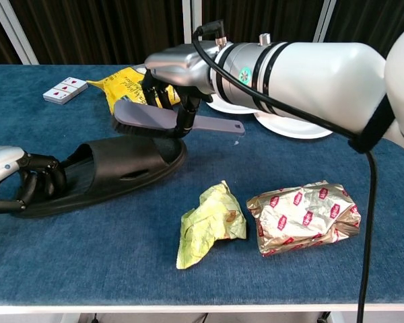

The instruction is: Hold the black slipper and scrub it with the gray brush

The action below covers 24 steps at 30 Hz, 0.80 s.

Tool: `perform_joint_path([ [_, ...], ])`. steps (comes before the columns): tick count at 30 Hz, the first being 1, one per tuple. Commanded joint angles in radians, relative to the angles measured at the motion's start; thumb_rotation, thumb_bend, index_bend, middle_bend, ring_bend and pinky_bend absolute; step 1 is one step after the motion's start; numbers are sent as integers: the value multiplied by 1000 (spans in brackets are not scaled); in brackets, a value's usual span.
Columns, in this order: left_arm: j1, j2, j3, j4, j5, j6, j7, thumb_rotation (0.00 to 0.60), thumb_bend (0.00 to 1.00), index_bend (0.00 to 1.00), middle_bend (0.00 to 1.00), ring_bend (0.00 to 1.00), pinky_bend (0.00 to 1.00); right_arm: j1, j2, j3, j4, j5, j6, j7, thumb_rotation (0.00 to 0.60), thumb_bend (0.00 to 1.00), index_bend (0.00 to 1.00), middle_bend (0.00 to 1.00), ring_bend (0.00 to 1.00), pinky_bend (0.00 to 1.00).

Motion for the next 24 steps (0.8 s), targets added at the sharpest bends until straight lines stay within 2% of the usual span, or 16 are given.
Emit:
perform_joint_path([
  [1,-1,1,0,-3,-1,-1,4,600,837,436,506,384,487,43,37,-23,-37,101,-24,-57,600,619,901,649,623,771],
  [15,-4,2,-1,-4,-5,-7,4,600,837,436,506,384,487,129,-26,-54,33,180,8,-107,600,628,905,653,624,775],
  [24,0,3,2,4,-2,0,-9,600,837,437,506,384,487,181,-90,-34,161,262,18,-142,600,626,911,657,634,782],
])
